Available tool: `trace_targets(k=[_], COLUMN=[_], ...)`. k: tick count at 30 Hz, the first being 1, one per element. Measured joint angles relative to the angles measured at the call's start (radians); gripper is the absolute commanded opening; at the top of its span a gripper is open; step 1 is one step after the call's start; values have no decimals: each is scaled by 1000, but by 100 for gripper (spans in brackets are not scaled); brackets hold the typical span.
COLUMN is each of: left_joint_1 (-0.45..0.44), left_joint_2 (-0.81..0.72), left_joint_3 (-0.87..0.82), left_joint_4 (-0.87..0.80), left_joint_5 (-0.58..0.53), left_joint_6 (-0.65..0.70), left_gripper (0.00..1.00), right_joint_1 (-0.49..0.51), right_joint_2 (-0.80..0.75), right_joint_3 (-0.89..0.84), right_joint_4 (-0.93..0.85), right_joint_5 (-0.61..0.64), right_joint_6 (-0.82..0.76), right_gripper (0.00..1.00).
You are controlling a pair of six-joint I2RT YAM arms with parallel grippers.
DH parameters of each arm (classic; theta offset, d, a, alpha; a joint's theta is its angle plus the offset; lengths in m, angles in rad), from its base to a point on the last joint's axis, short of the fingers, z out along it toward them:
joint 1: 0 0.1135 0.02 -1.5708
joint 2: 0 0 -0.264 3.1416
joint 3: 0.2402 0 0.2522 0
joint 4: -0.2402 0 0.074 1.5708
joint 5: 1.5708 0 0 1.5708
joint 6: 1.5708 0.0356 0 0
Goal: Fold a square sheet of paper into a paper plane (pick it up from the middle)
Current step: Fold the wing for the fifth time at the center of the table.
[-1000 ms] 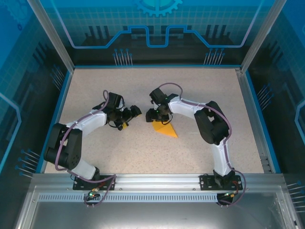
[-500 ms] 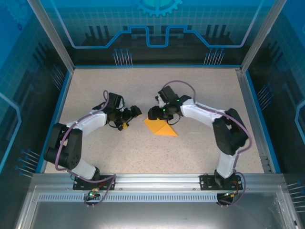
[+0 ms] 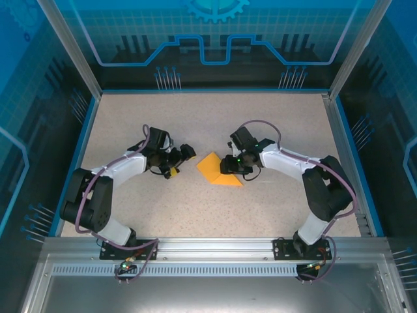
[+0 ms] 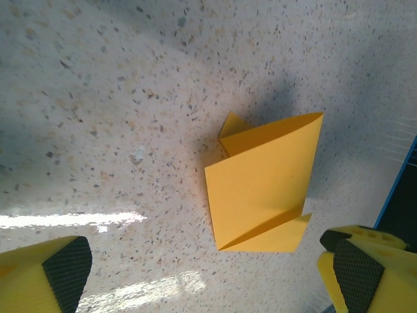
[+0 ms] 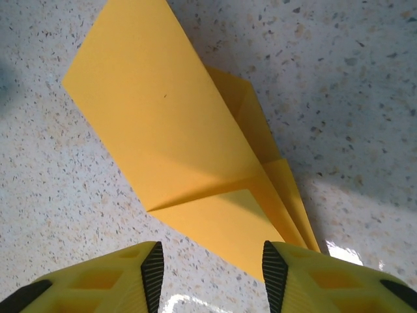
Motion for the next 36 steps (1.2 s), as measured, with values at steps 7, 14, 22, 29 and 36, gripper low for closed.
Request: trace_targets(k=[7, 14, 22, 29, 36], left_joint_1=[-45, -100, -159, -192, -217], left_joint_2=[13, 76, 142, 179, 209], left_joint_3=[-34, -35, -34, -13, -3], left_joint_4=[62, 134, 197, 227, 251], left_joint_5=[32, 73, 108, 116, 115], left_joint_6=[-71, -126, -174, -209, -253], left_gripper=[97, 88, 79, 74, 73], right_joint_1=[-8, -37, -74, -83, -126], right_joint_2=[80, 108, 134, 135, 135], right_joint_3=[8, 2, -26, -36, -83], right_joint_4=[57, 100, 133, 146, 222], right_joint_5=[-54, -76, -115, -129, -222], right_joint_6=[0, 17, 56, 76, 121], right_gripper=[44, 43, 42, 41, 41])
